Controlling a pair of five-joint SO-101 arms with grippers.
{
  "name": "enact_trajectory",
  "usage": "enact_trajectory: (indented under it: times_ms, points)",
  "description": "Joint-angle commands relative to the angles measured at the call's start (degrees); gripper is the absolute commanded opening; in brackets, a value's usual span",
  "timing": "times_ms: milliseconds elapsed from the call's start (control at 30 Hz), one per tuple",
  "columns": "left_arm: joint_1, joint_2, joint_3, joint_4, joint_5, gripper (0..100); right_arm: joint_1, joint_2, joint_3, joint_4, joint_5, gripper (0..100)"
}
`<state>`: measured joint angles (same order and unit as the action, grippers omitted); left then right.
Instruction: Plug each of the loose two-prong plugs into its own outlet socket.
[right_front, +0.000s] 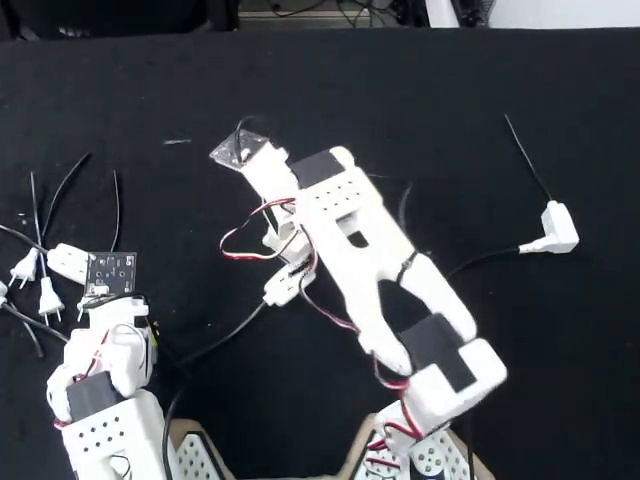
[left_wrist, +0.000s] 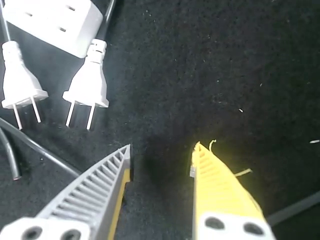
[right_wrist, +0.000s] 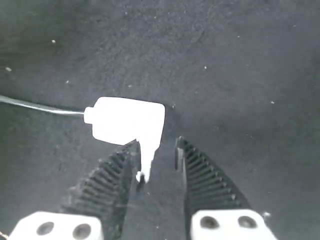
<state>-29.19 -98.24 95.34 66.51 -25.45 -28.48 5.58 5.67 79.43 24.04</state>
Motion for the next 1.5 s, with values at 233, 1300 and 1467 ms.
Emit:
enact_trajectory:
  times_ms: [233,1300,1467]
  points:
    - [-0.5,0.0,-0.6,0.1,-0.3,20,-1.8,-18.2,-7.3,-1.3,3.1,11.3]
    - [-0.5,0.0,-0.5,0.1,-0.3,20,-0.2,-28.1,36.4,-25.3,-3.6,11.0]
    - [-0.5,0.0,-0.5,0.1,-0.3,20,0.0,-22.2,36.4,-31.2,-3.6,10.4]
